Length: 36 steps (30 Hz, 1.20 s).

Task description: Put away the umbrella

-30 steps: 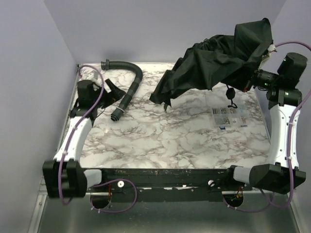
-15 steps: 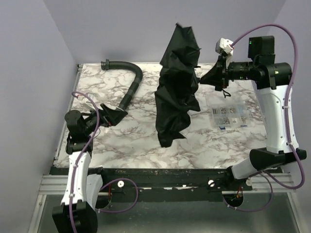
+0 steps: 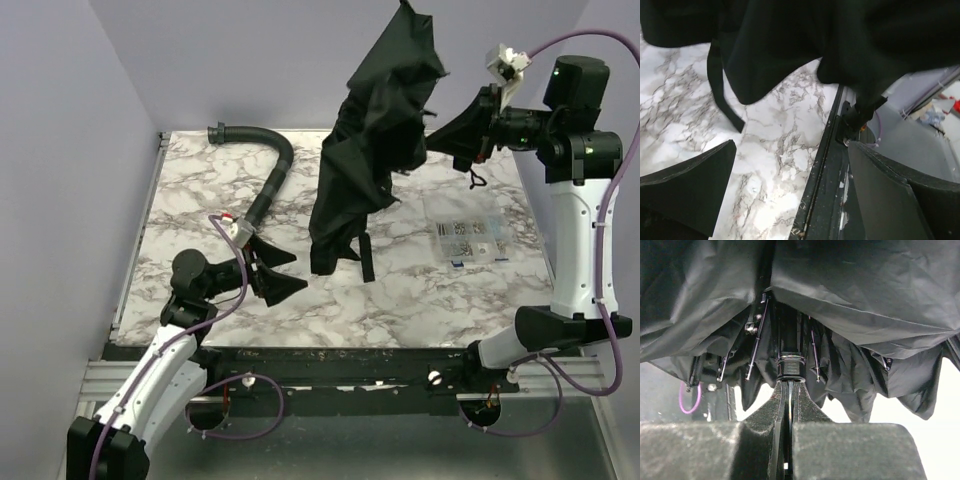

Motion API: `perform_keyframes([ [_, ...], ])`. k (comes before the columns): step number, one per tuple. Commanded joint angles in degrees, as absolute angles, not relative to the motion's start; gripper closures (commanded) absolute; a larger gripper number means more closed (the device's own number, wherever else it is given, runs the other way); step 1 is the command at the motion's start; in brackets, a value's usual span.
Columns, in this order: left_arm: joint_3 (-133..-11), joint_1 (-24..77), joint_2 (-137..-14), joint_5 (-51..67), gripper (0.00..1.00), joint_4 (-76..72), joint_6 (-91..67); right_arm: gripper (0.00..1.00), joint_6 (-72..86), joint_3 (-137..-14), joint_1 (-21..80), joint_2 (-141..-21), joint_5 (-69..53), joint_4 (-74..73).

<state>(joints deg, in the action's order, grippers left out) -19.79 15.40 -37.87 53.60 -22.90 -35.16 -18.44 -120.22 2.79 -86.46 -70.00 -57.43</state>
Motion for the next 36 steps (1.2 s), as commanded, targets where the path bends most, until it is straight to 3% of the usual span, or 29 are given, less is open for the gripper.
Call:
perform_keyframes([
  [1,-17.0,21.7,-40.4,50.2,0.05,-32.3,-29.2,0.99,5.7,-117.0,0.3,-83.8,-83.8,-33.1],
  [12,-21.1,32.1,-53.3,42.2,0.07,-36.3,-19.1,0.99,31.9,-111.4,-1.3,-79.9,-85.4,-2.5],
  [16,-22.9,32.2,-58.2,40.9,0.08,-36.8,-14.3,0.99,47.8,-107.5,-1.5,-78.7,-86.7,16.8],
  [20,-22.1,32.0,-58.5,39.3,0.08,-37.7,-9.1,1.0,71.0,-102.2,-1.8,-78.4,-86.6,47.3],
  [25,-18.0,30.9,-57.8,41.9,0.06,-47.1,-6.9,1.0,70.7,-102.8,-1.8,-78.0,-86.6,45.6],
  [29,-16.3,30.8,-61.0,55.1,0.08,-61.4,-11.7,1.0,70.9,-103.2,-1.8,-77.0,-86.6,45.2],
  [36,-16.5,34.9,-63.8,55.9,0.14,-56.7,-9.5,1.0,70.7,-103.6,-1.8,-76.3,-86.7,44.1],
])
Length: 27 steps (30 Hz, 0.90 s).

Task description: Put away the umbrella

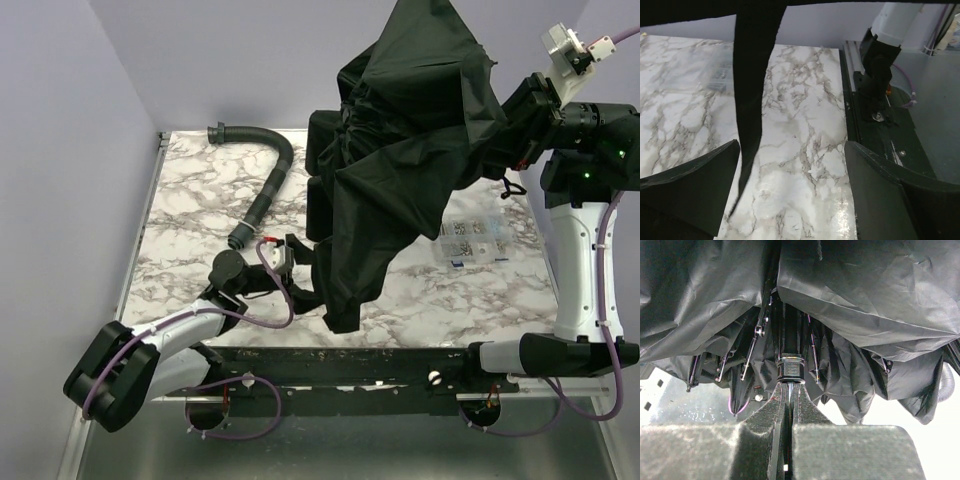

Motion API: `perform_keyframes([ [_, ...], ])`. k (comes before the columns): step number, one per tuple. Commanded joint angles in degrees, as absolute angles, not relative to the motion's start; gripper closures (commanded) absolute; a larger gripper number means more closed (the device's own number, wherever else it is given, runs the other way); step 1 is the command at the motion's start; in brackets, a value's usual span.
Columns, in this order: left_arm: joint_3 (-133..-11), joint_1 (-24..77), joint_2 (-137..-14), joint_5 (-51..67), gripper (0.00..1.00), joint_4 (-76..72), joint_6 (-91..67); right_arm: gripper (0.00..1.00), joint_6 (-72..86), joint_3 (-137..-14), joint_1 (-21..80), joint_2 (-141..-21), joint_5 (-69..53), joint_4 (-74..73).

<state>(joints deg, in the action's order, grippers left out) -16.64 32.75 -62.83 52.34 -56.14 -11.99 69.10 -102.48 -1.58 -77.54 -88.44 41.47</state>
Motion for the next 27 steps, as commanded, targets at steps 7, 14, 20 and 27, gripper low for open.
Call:
perform_keyframes([
  [7,-19.3,35.2,-65.9,49.9,0.24,-46.1,-2.1,1.0,71.5,-103.3,-1.8,-75.7,-86.7,44.9],
  [14,-20.4,36.3,-70.6,50.2,0.23,-51.6,-3.7,1.0,72.1,-103.0,-1.8,-75.7,-86.5,45.4],
  [20,-21.7,36.8,-75.3,51.7,0.5,-52.0,-3.4,1.0,72.1,-102.7,-1.8,-75.6,-86.6,45.5],
  [27,-22.9,35.6,-74.1,48.8,1.0,-45.9,2.0,1.0,72.5,-102.5,-1.8,-75.4,-86.9,45.7],
])
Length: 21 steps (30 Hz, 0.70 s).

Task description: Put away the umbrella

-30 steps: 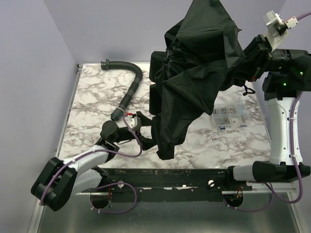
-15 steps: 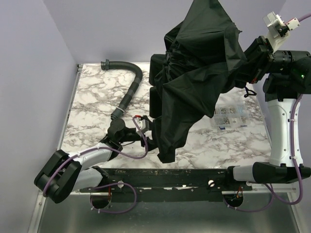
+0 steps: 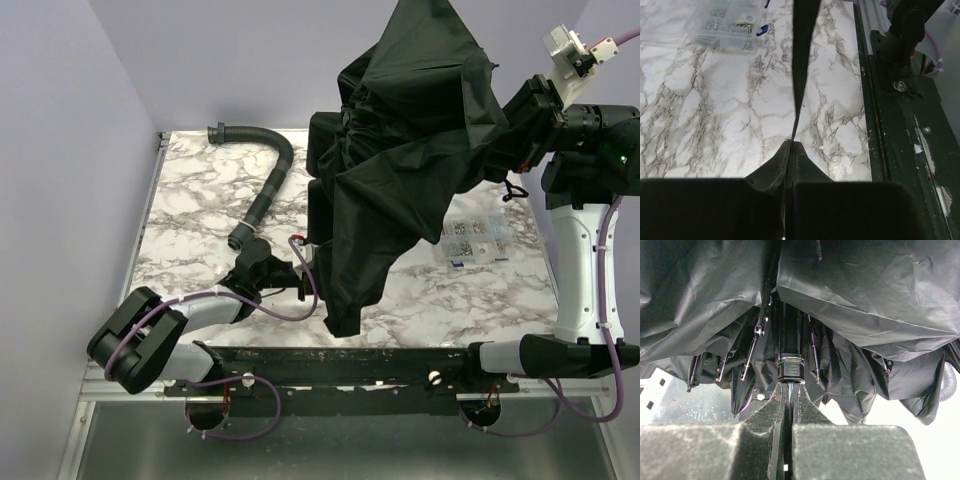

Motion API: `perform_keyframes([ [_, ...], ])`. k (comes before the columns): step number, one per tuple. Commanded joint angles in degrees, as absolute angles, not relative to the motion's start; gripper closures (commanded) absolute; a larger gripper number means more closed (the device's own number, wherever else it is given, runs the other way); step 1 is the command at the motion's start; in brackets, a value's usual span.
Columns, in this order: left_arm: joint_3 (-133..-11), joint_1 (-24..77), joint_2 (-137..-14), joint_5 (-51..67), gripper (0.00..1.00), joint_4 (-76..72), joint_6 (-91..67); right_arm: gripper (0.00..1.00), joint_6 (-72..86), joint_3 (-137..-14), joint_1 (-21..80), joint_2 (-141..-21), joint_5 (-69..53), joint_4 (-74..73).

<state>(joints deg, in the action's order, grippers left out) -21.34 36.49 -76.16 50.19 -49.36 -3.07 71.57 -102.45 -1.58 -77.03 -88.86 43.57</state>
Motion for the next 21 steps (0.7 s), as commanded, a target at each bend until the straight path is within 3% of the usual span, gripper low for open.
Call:
perform_keyframes([
  [1,-23.5,34.4,-73.2,48.5,1.0,-44.0,2.9,1.0,73.1,-102.4,-1.8,-75.3,-87.0,46.0],
  [10,-33.9,23.3,-70.4,54.4,1.0,-30.3,10.5,1.0,80.3,-97.8,-0.4,-71.8,-88.8,53.2],
  [15,-40.9,22.7,-73.3,62.3,1.0,-18.5,13.3,1.0,77.3,-96.3,-0.1,-70.5,-89.9,50.3],
  [21,-30.9,28.0,-57.9,55.2,1.0,-8.1,21.2,1.0,72.5,-99.9,-0.7,-72.3,-88.3,42.8],
])
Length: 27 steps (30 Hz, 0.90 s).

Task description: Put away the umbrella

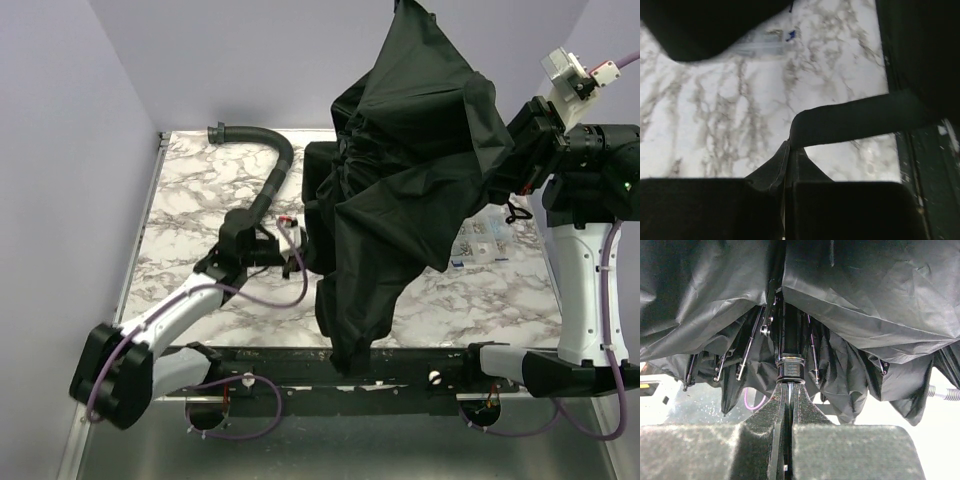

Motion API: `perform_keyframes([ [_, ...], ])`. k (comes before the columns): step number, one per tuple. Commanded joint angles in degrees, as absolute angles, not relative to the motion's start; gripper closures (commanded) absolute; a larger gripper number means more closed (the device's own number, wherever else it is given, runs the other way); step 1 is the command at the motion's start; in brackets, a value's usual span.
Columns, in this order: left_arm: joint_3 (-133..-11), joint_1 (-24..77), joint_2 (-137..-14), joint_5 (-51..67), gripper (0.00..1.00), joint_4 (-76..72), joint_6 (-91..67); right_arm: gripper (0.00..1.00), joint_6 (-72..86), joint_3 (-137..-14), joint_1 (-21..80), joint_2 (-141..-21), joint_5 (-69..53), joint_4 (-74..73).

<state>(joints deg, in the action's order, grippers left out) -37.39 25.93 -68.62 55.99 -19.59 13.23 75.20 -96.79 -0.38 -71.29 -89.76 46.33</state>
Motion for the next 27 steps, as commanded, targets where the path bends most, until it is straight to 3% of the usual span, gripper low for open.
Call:
perform_keyframes([
  [1,-30.2,27.7,-55.8,53.8,1.0,-5.5,24.5,1.0,72.7,-100.8,-0.8,-72.8,-88.1,43.0],
  [8,-32.1,20.3,-52.2,54.9,1.0,1.0,32.0,1.0,73.3,-100.3,-1.0,-72.4,-88.2,43.3],
  [17,-44.2,19.2,-71.6,59.1,1.0,-6.8,31.1,1.0,72.5,-94.0,0.5,-69.1,-90.2,42.7],
  [27,-57.3,18.7,-83.3,62.9,1.0,-8.6,30.2,1.0,56.7,-85.2,7.6,-66.8,-95.1,25.8],
])
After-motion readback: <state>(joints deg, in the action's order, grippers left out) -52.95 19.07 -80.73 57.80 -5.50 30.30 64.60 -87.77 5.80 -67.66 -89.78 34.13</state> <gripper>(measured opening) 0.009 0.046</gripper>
